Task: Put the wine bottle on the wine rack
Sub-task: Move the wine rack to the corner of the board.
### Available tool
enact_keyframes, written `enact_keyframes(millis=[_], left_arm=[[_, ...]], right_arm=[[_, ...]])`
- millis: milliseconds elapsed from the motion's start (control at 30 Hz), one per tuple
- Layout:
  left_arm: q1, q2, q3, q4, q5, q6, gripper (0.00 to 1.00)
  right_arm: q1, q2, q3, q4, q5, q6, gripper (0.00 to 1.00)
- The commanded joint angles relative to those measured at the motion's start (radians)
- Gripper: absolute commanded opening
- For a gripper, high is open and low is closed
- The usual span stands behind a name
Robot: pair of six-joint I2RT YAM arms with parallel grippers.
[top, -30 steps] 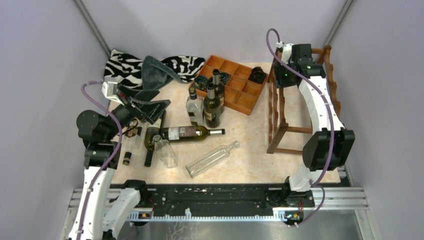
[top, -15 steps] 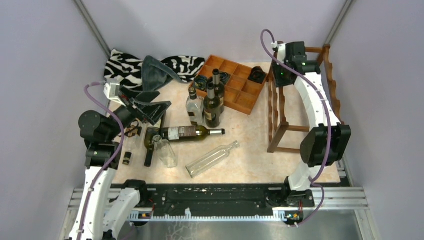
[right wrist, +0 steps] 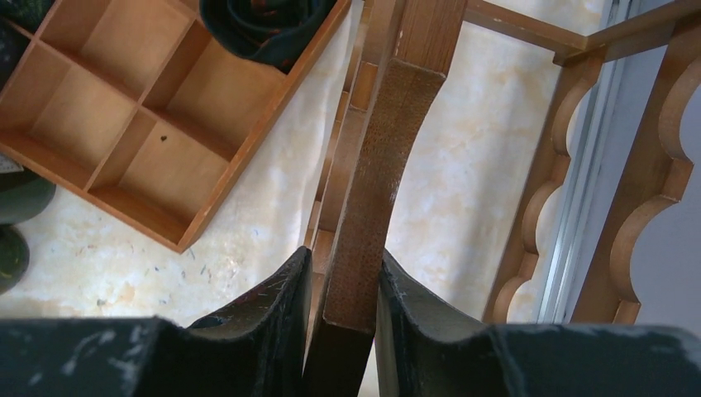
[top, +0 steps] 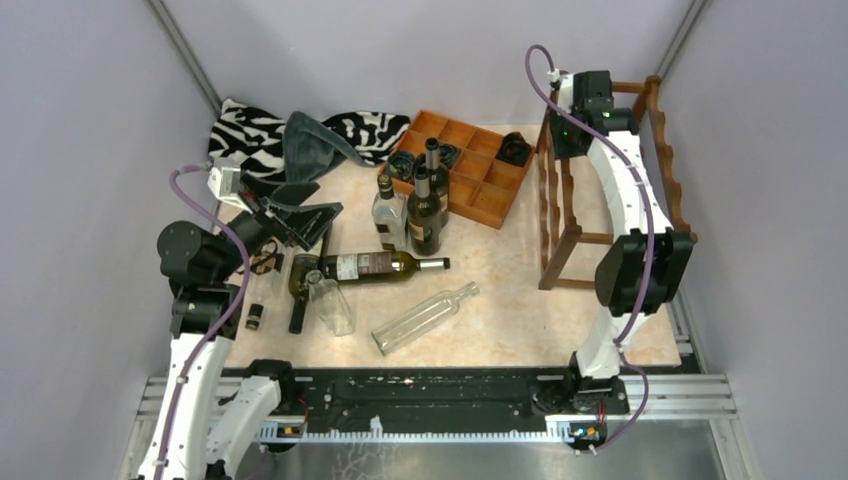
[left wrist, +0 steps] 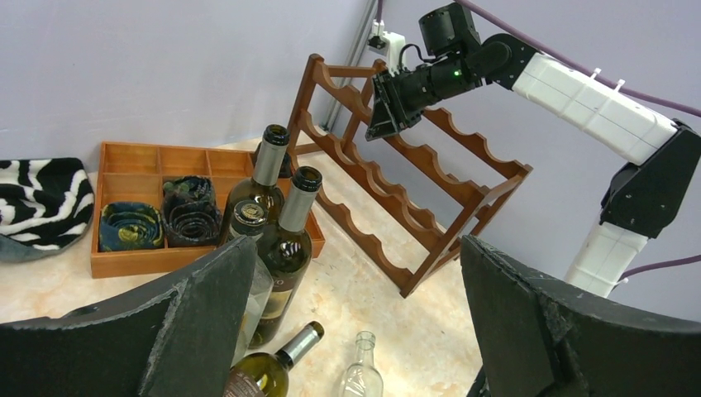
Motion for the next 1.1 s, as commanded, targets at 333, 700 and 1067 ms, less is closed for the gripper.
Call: enact_keyframes(millis=[333,700,1067], left_arm=[[0.005,-0.015,0.010,-0.013,-0.016,0.020,0.99],[0.005,-0.022,0.011,0.000,-0.002,0.006,0.99],[0.005,-0.011,0.021,0.005,0.033,-0.020,0.99]], right_arm=[[0.070,-0.005,0.038,0.044,-0.359,-0.261,0.00],[0.125,-0.037,0.010,-0.051,-0.503,-0.326,0.00],[0.131,-0.046,0.074,-0.018,-0.247,-0.273,0.54]])
